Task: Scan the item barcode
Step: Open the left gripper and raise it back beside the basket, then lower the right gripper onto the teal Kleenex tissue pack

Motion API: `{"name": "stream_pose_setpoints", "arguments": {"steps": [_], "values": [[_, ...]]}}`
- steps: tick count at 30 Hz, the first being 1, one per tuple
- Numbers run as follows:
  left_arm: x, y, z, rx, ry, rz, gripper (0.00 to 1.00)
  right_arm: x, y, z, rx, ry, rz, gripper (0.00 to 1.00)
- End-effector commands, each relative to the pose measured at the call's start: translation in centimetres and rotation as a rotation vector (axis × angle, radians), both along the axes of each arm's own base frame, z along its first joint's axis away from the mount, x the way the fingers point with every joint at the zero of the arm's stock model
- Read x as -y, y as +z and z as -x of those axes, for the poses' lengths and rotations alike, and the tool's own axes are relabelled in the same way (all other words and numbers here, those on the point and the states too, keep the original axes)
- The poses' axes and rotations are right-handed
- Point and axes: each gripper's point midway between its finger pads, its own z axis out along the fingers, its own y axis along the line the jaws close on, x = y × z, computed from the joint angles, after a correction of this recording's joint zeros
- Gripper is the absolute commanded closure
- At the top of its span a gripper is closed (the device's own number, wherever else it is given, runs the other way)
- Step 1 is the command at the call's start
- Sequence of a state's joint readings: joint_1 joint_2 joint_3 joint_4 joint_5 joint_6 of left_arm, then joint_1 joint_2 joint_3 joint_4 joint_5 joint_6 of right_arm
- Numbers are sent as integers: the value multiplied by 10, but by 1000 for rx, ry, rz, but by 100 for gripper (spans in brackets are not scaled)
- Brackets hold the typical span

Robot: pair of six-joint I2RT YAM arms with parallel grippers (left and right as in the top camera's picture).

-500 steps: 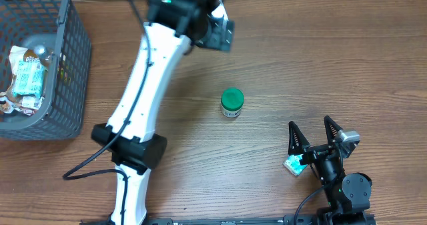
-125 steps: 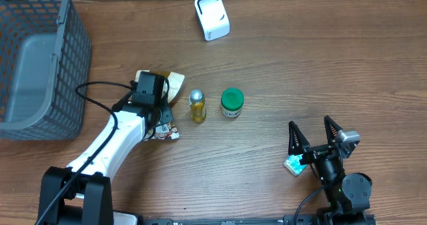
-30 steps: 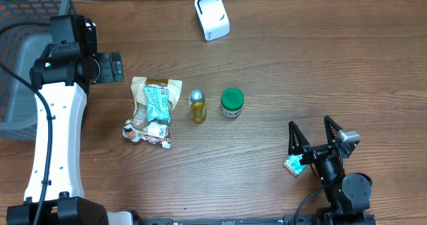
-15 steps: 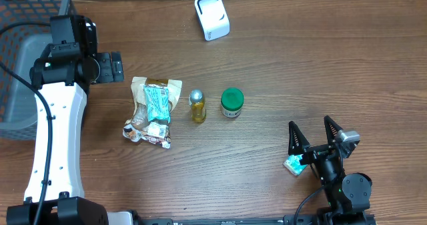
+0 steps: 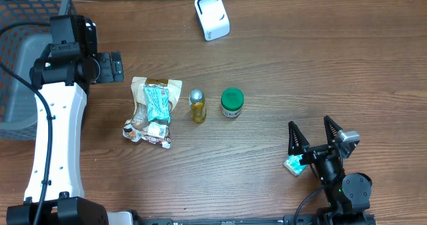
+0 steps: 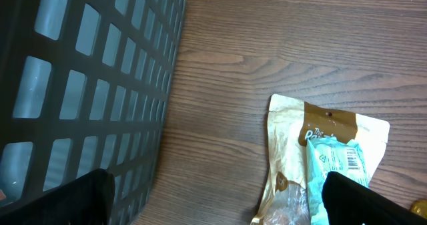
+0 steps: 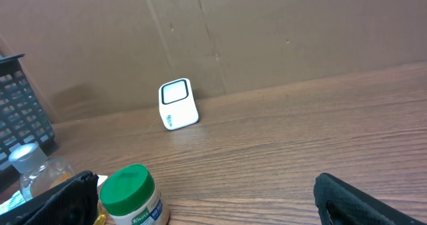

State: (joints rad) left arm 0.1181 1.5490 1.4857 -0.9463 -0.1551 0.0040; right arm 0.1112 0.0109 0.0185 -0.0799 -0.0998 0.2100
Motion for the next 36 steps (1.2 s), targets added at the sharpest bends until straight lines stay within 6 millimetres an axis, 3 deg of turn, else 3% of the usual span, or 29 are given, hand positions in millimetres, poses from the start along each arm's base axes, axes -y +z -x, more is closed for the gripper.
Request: {"name": "stream_pose_setpoints", "arguments": {"steps": [1,9,14,23,27,31,36], "values": [[-1,15,-3,38,-12,-19,0,0,-2,0,0,0,-6,0],[-1,15,-3,38,-12,-19,1,-6,-2,1,1,35,-12,0],[-1,15,-3,38,-12,-19,0,-2,6,4,-34,15,-106,0],[-1,15,-3,38,-12,-19,1,21,70,16,-132,-116,-86,0],[-1,15,-3,38,-12,-19,0,21,101,4,-255,-129,-64,0],[-1,15,-3,38,-12,-19,0,19,88,-13,-446,-139,-30,0],[-1,15,-3,38,-12,-19,0,17,31,-28,-760,-149,25,0]]}}
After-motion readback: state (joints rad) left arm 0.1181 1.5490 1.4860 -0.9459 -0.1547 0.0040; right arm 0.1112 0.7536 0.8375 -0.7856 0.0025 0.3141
